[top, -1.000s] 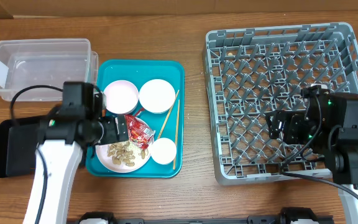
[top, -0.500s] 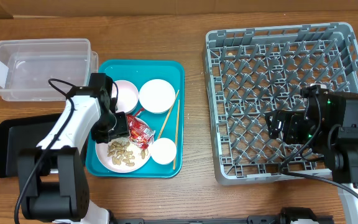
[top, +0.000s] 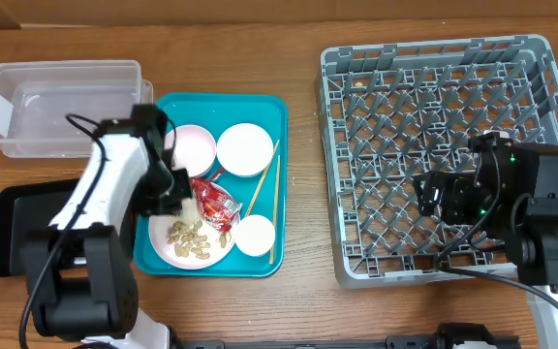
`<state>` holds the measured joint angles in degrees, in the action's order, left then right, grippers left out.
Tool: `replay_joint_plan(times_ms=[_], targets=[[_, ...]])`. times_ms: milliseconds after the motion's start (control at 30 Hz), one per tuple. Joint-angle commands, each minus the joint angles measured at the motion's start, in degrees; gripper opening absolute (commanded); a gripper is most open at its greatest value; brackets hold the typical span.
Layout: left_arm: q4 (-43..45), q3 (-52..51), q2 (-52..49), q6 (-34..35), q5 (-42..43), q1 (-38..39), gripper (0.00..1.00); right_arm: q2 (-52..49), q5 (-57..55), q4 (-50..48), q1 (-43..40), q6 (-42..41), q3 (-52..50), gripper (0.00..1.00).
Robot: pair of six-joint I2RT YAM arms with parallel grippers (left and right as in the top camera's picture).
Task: Sort waste into correct bins and load items into the dishwasher
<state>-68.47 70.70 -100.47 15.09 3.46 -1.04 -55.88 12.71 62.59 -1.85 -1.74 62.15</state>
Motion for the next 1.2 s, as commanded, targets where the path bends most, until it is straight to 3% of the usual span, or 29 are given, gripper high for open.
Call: replay_joint_plan(times_ms=[0, 133, 367, 400, 467, 500, 533, 567, 700, 800, 967, 1067, 1167], targets=[[-4.2, 10.8, 1.6, -0.3, -1.2, -1.8, 0.04, 0.2, -0.7, -0.3, -0.1, -0.2, 1.7, 1.0], [-4.6, 18.4, 3.0, -0.2, -5.7, -3.9, 0.04, 0.2, -0.7, -0.3, -0.1, -0.2, 1.7, 1.0], [13.0, 20.2, 1.2, 0.0, -9.0, -9.5, 0.05, 0.2, -0.6, 0.0, -0.1, -0.2, 1.7, 1.0], [14.5, 20.2, 0.6, 0.0, -9.0, -9.9, 0.1, 0.2, -0.6, 0.0, -0.1, -0.3, 1.7, 1.0], [16.4, 20.2, -0.1, 0.0, -9.0, -10.3, 0.55, 0.2, -0.6, 0.2, -0.1, -0.3, 1.7, 1.0], [16.9, 20.2, -0.2, 0.0, -9.0, -10.4, 0.71, 0.2, -0.6, 0.3, -0.1, -0.3, 1.7, 1.0], [17.5, 20.2, -0.3, 0.1, -8.9, -10.4, 0.82, 0.2, -0.6, 0.4, -0.1, -0.2, 1.7, 1.0], [18.0, 20.2, -0.3, 0.2, -8.5, -10.4, 0.85, 0.2, -0.6, 0.6, -0.1, -0.2, 1.7, 1.0], [15.4, 20.3, 0.0, 0.2, -1.0, -10.2, 0.78, 0.2, -0.6, 0.8, -0.1, -0.2, 1.7, 1.0], [4.5, 20.0, -0.1, 0.2, 15.3, -8.5, 0.78, 0.2, -0.6, 0.8, -0.1, -0.2, 1.7, 1.0], [-7.7, 15.7, -0.1, 0.5, 11.3, -2.1, 0.8, 0.2, -0.6, 0.8, -0.1, -0.2, 1.7, 1.0], [-5.8, 10.8, -0.1, 3.4, 6.0, 1.1, 0.81, 0.2, -0.6, 0.8, -0.1, -0.2, 1.7, 1.0], [-0.3, 5.4, -0.1, 3.6, 5.9, 3.0, 0.8, 0.2, -0.7, 0.8, -0.1, -0.2, 1.7, 1.0]])
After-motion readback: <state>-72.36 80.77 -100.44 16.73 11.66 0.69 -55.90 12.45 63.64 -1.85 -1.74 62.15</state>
